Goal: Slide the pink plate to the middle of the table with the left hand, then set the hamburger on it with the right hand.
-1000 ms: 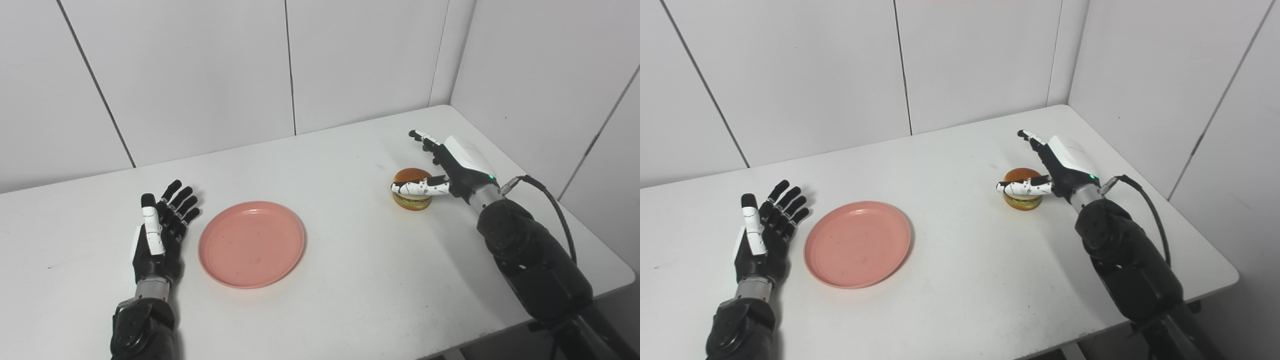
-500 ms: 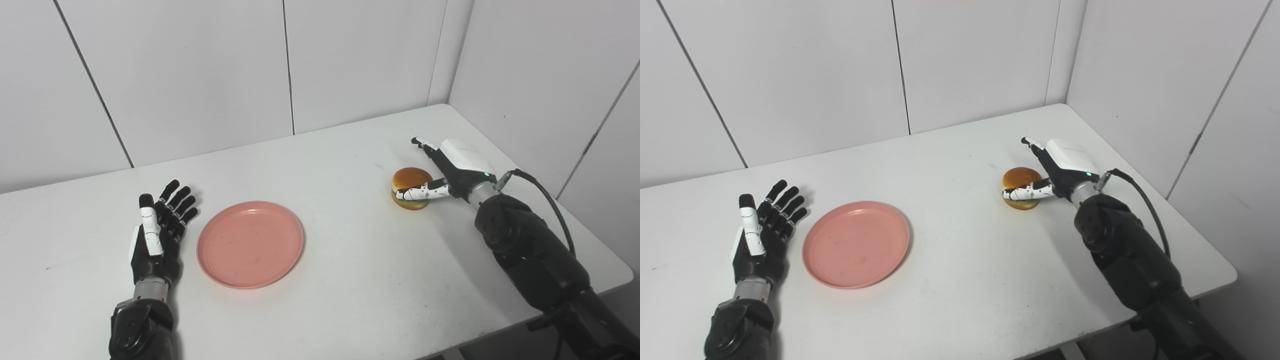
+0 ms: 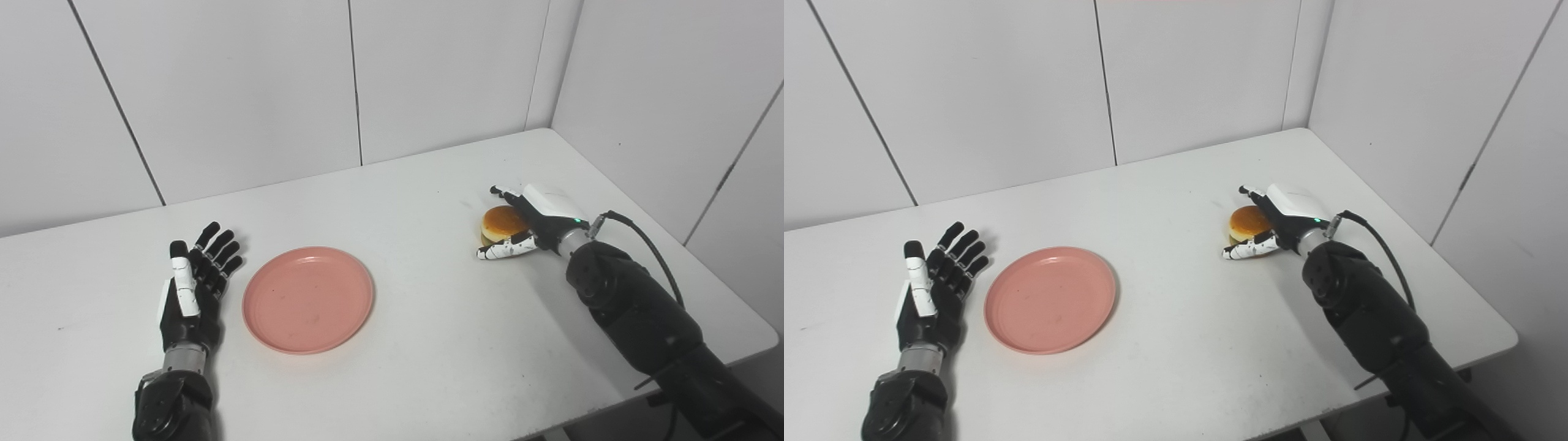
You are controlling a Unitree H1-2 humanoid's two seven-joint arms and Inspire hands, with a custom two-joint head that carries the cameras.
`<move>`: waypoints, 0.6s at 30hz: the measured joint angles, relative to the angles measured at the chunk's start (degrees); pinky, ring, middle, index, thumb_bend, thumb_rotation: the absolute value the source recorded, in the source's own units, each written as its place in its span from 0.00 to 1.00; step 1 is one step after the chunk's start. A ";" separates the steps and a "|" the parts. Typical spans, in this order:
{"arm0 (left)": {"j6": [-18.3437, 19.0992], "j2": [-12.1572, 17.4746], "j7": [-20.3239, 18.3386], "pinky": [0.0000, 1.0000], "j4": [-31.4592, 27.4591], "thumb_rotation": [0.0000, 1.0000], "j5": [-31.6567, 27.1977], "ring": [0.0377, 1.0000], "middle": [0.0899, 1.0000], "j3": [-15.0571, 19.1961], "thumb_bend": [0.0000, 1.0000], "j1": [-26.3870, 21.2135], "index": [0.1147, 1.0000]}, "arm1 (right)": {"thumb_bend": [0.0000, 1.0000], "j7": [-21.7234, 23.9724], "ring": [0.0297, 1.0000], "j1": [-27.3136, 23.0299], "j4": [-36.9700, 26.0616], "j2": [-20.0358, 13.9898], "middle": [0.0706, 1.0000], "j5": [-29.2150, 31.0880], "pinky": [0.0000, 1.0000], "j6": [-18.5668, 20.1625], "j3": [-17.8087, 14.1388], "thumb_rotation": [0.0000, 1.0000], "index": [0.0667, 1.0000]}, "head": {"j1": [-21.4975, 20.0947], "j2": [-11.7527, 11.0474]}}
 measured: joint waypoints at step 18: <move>0.63 -0.03 0.15 0.87 -1.39 1.00 0.20 0.87 0.85 -0.41 0.85 0.90 0.84 | 0.53 -1.91 0.16 -0.06 -2.08 0.30 0.43 -0.89 0.11 -0.35 0.39 0.00 0.46 | -0.35 1.49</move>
